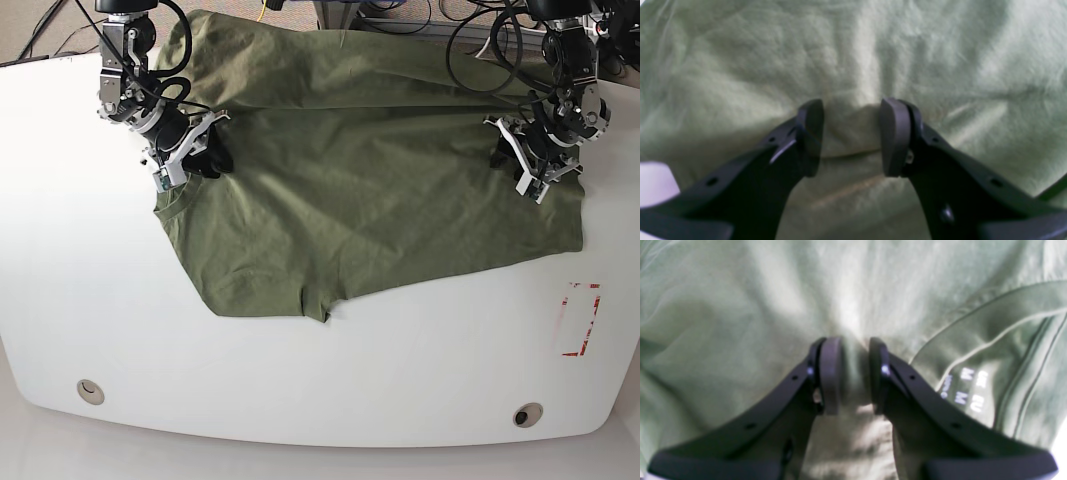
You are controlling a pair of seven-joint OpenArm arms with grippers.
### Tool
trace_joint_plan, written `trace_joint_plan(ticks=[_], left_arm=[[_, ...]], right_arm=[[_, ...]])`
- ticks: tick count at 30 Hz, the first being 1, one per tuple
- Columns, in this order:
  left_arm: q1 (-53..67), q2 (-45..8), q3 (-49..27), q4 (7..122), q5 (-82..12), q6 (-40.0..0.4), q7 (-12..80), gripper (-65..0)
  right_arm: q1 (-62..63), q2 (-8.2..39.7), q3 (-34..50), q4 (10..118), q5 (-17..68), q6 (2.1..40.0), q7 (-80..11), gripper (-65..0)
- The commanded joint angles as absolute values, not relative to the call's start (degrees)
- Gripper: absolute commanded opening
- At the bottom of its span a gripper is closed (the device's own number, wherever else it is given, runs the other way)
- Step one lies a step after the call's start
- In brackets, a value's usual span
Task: Layout the t-shirt on the table in an organized manner, then fold the t-shirt properly
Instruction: 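Pull both grippers toward the collar to straighten the shirt, then regrasp the shirt hem corners with both grippers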
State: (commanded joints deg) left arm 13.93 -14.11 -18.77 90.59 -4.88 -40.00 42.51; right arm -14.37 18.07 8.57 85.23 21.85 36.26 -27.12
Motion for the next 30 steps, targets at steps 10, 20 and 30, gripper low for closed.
trace_joint_plan(ticks=[10, 20, 30], left_arm=[[10.3, -14.3, -19.0, 91.4, -4.8, -40.0, 44.1, -39.6], [4.8, -14.3, -19.0, 95.9, -5.1, -40.0, 51.0, -39.6], [1.7, -14.2, -18.9, 99.3, -5.1, -40.0, 51.0, -39.6]], right_arm=[[-11.9, 18.2, 8.7, 91.7, 21.4, 35.7, -27.5, -20.5], [4.0, 18.2, 15.1, 80.8, 21.3, 36.1, -31.1, -3.8], [19.6, 20.9, 14.7, 55.5, 21.3, 39.6, -26.9, -3.8]])
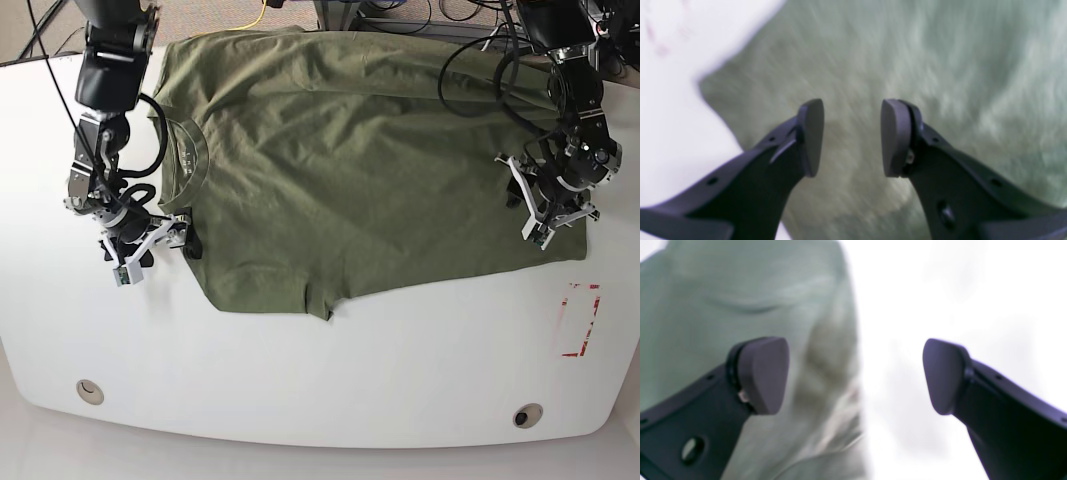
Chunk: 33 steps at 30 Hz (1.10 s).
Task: Layout the t-shirt on the table in an organized manner, then fold the t-shirt properly
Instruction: 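Regrasp the shirt hem corners with both grippers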
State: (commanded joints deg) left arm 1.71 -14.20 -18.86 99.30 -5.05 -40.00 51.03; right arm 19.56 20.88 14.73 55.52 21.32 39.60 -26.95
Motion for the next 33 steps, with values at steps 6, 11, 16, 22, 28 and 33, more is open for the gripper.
trace_joint_plan(ticks=[6, 11, 16, 22, 28, 33], left_arm=[[0.7, -14.2, -18.9, 99.3, -5.0, -40.0, 51.1, -39.6], [0.3, -14.2, -19.0, 99.3, -4.9, -40.0, 51.1, -39.6], [0.3, -14.2, -19.0, 99.3, -4.9, -40.0, 51.1, -39.6], [0.3, -14.2, -19.1, 99.1, -4.9, -40.0, 51.1, -39.6], [-1.5, -14.2, -22.6, 98.4, -4.8, -40.0, 51.1, -39.6], [-6.5, -14.3, -29.3, 91.5, -4.8, -40.0, 51.1, -39.4]], right_arm=[[24.3, 20.7, 14.7, 45.8, 21.2, 40.0, -26.2, -3.8], [24.4, 18.5, 10.8, 45.9, 21.2, 40.0, -26.2, -3.8], [24.4, 18.0, 6.7, 45.9, 21.8, 40.0, -26.2, -3.8], [24.6, 15.7, 6.1, 45.9, 21.3, 40.0, -26.2, -4.4], [24.7, 15.5, 6.0, 45.9, 21.3, 40.0, -26.2, -25.5], [25.2, 15.5, 5.9, 45.9, 21.3, 40.0, -26.2, -53.7]])
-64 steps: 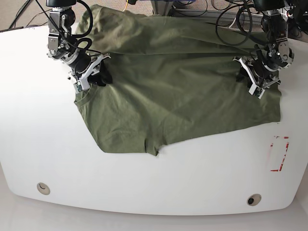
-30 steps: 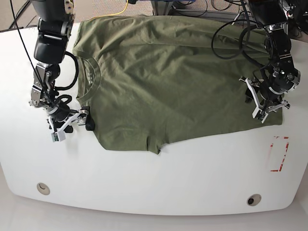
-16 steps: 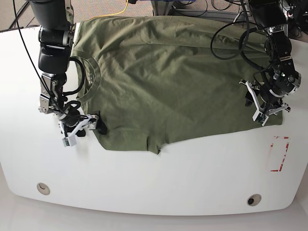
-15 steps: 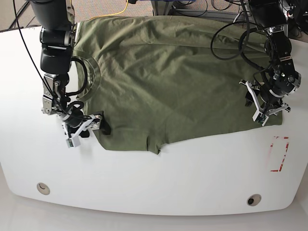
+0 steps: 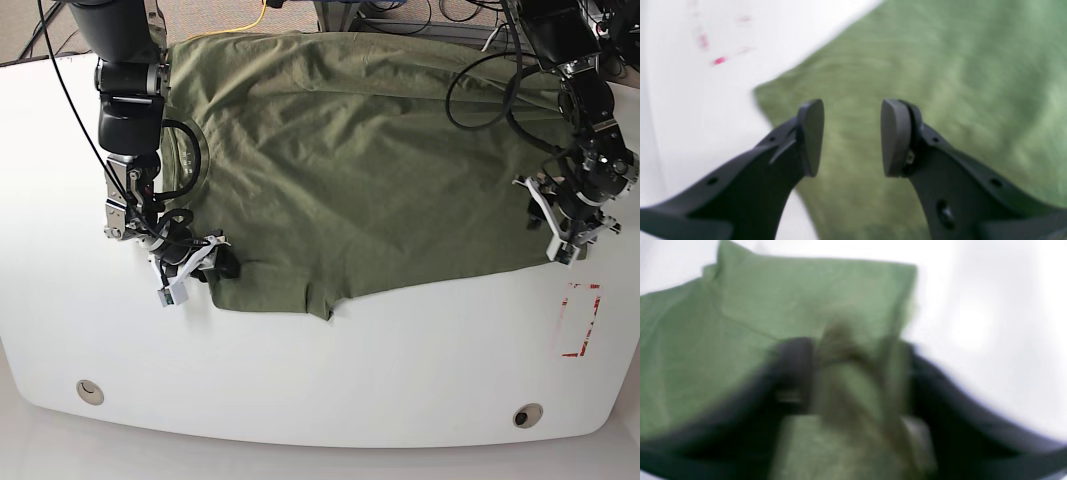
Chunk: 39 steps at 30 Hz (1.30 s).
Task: Layout the t-shirt on the table in an organized manner, then fold the t-shirt properly
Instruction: 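Regrasp the shirt hem corners with both grippers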
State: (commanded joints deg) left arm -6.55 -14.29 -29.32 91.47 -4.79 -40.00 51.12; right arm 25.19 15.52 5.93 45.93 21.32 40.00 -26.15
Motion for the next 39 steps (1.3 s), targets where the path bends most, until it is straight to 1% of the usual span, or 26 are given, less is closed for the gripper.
trace_joint_plan(ticks=[1, 2, 4, 5, 7, 9, 11, 14, 20, 24, 31, 35, 39], left_arm=[[-7.7, -14.5, -30.8, 89.6, -4.8, -40.0, 51.1, -39.4], [-9.1, -15.2, -32.6, 87.2, -4.7, -40.0, 51.1, -39.3], [-11.6, -17.0, -34.9, 82.6, -4.7, -40.0, 51.1, -37.6], [-12.8, -17.7, -35.3, 80.3, -4.7, -40.0, 51.1, -35.7], [-16.3, -19.2, -36.8, 73.6, -4.8, -40.0, 50.9, -27.8], [-19.2, -21.0, -38.5, 67.6, -4.8, -40.0, 50.6, -21.7], [-21.2, -22.1, -39.3, 63.1, -4.9, -39.6, 49.5, -19.4], [-23.9, -23.4, -39.2, 57.0, -4.9, -37.8, 46.1, -19.4], [-27.5, -25.4, -38.2, 47.0, -4.9, -37.5, 42.5, -19.2], [-29.1, -25.4, -34.7, 41.6, -4.9, -37.4, 39.3, -19.2], [-29.6, -25.0, -33.1, 37.8, -5.0, -37.3, 37.3, -19.3], [-29.4, -24.9, -32.0, 37.8, -4.9, -35.8, 37.4, -19.6], [-29.2, -24.9, -30.3, 37.8, -5.1, -35.7, 37.3, -19.7]], right_arm=[[25.4, 15.5, 5.9, 45.9, 21.3, 40.0, -26.2, -56.0], [25.5, 15.5, 5.8, 45.9, 21.3, 40.0, -26.2, -56.6], [25.5, 15.5, 5.8, 45.9, 21.3, 40.0, -26.2, -55.6], [25.5, 15.6, 5.8, 45.9, 21.3, 40.0, -26.2, -55.5], [25.5, 15.6, 5.8, 45.9, 21.3, 40.0, -26.2, -55.5], [25.5, 15.6, 5.8, 45.9, 21.3, 40.0, -26.2, -55.5], [25.5, 15.6, 5.8, 45.9, 21.3, 40.0, -26.2, -55.5], [25.5, 15.5, 5.8, 45.9, 21.3, 40.0, -26.2, -55.5], [25.5, 15.5, 5.8, 45.9, 21.3, 40.0, -26.2, -55.5], [25.5, 15.5, 5.8, 45.9, 21.3, 40.0, -26.2, -55.5], [25.5, 15.5, 5.8, 45.9, 21.3, 40.0, -26.2, -55.5], [25.5, 15.6, 5.8, 45.9, 21.3, 40.0, -26.2, -55.5], [25.5, 15.7, 6.0, 45.9, 21.3, 40.0, -26.2, -55.5]])
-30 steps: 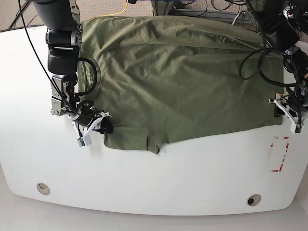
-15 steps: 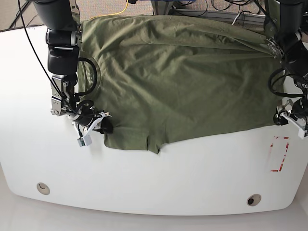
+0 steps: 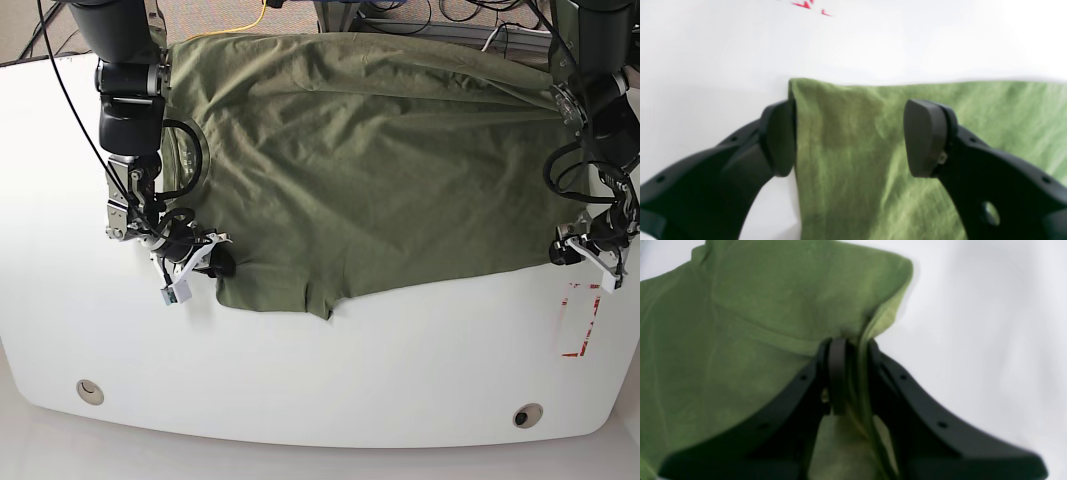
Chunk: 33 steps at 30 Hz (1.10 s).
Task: Layout the t-shirt on the table in an organized manner, then fold the t-shirt properly
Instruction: 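Regrasp the shirt hem corners with both grippers, then lift the shirt with both grippers and release it with the left gripper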
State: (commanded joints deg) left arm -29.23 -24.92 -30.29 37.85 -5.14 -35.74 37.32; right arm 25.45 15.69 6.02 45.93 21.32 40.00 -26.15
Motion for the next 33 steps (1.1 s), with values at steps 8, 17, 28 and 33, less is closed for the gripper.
trace_joint_plan(ticks=[8, 17, 28, 33], left_arm=[[-29.1, -24.9, -30.2, 37.8, -4.9, -35.8, 37.4, -41.0], [-29.1, -24.9, -27.5, 38.4, -5.1, -35.7, 37.3, -65.0], [-29.1, -24.9, -27.1, 47.4, -5.3, -40.0, 44.1, -65.0], [-29.1, -23.5, -27.1, 57.4, -5.3, -40.0, 49.6, -65.0]], right_arm=[[25.5, 15.7, 6.0, 45.9, 21.3, 40.0, -26.2, -55.5], [25.5, 15.5, 5.9, 46.6, 21.3, 40.0, -26.2, -64.8], [23.6, 16.0, 6.3, 58.2, 21.4, 40.0, -32.3, -65.0], [22.2, 16.9, 6.3, 65.1, 21.7, 40.0, -36.1, -65.0]])
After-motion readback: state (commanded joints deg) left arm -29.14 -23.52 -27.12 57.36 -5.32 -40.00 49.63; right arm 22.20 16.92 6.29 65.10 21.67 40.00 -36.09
